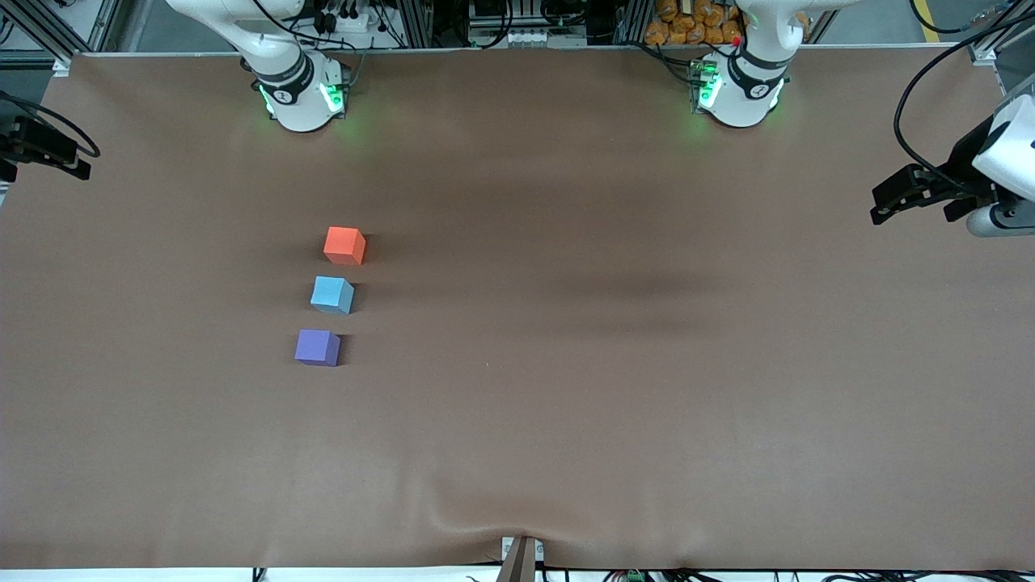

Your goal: Place blue block between orange and purple blocks

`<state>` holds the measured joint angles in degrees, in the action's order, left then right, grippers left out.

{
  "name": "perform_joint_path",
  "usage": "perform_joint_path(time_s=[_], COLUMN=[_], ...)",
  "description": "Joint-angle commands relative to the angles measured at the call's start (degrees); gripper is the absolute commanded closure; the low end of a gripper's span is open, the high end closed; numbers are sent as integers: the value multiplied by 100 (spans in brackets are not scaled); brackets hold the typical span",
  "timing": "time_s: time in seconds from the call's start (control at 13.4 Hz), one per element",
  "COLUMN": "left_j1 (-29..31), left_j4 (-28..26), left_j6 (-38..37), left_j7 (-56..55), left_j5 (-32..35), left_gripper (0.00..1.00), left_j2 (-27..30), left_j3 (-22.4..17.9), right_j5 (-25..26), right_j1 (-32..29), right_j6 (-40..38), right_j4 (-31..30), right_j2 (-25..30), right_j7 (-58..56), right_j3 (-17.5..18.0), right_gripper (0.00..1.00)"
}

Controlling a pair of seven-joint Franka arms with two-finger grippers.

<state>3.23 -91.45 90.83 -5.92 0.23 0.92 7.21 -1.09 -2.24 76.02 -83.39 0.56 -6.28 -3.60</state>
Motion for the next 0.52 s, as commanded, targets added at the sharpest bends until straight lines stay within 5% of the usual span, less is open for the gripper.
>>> perform_joint_path(time_s=[0.0,0.45], left_j1=[63,37], left_j4=[57,479], left_j6=[-4,-408], left_j7=[117,91], left_j5=[-40,-23], left_gripper=[0,0], left_j2=[31,13], left_j3=[43,43], right_j5=[109,109], right_j1=[-137,-137], right_j6=[-97,-105], right_j4=[165,165], right_j2=[-65,-74], right_j7=[4,-5], right_j3=[123,114], right_gripper=[0,0])
